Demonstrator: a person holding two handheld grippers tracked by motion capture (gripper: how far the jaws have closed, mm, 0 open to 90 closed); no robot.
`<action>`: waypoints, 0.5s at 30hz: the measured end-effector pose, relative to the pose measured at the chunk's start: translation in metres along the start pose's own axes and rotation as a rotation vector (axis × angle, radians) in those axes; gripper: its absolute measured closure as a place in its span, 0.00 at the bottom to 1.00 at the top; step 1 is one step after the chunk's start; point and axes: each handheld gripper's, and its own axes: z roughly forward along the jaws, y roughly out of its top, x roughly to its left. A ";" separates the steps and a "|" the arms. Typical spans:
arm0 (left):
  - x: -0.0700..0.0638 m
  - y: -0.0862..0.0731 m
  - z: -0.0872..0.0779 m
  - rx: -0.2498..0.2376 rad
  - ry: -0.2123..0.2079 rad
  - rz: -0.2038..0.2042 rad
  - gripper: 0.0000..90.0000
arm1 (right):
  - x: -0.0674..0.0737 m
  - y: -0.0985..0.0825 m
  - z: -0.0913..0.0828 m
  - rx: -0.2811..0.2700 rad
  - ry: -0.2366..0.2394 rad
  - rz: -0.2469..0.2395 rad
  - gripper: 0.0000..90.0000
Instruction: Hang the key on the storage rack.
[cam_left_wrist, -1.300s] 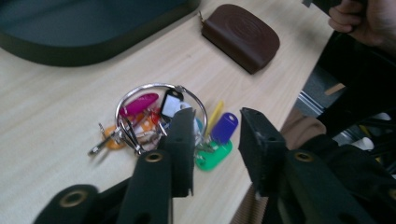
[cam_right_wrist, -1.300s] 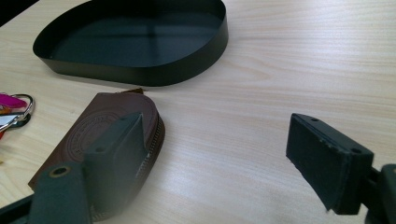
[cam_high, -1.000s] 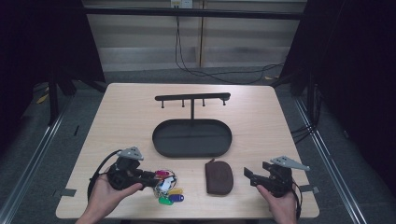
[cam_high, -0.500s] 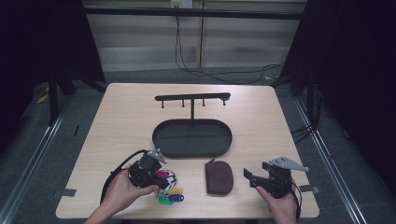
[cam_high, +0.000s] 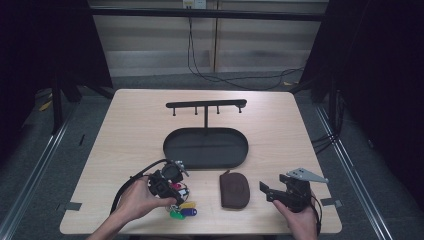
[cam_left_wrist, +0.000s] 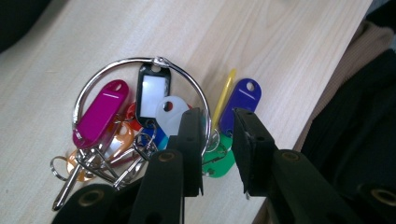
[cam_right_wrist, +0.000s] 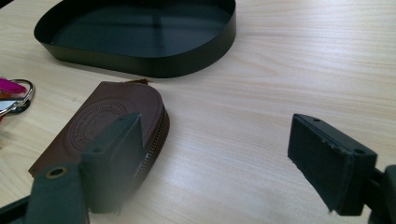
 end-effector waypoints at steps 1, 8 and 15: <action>-0.001 0.001 0.001 0.008 -0.005 -0.002 0.82 | 0.000 0.000 0.000 -0.001 0.002 0.004 0.20; -0.002 0.006 0.009 0.061 0.002 0.012 0.89 | 0.000 0.000 -0.002 -0.014 0.013 -0.004 0.20; 0.001 0.010 0.017 0.100 -0.001 0.010 0.92 | 0.000 0.000 0.000 -0.004 0.015 -0.003 0.18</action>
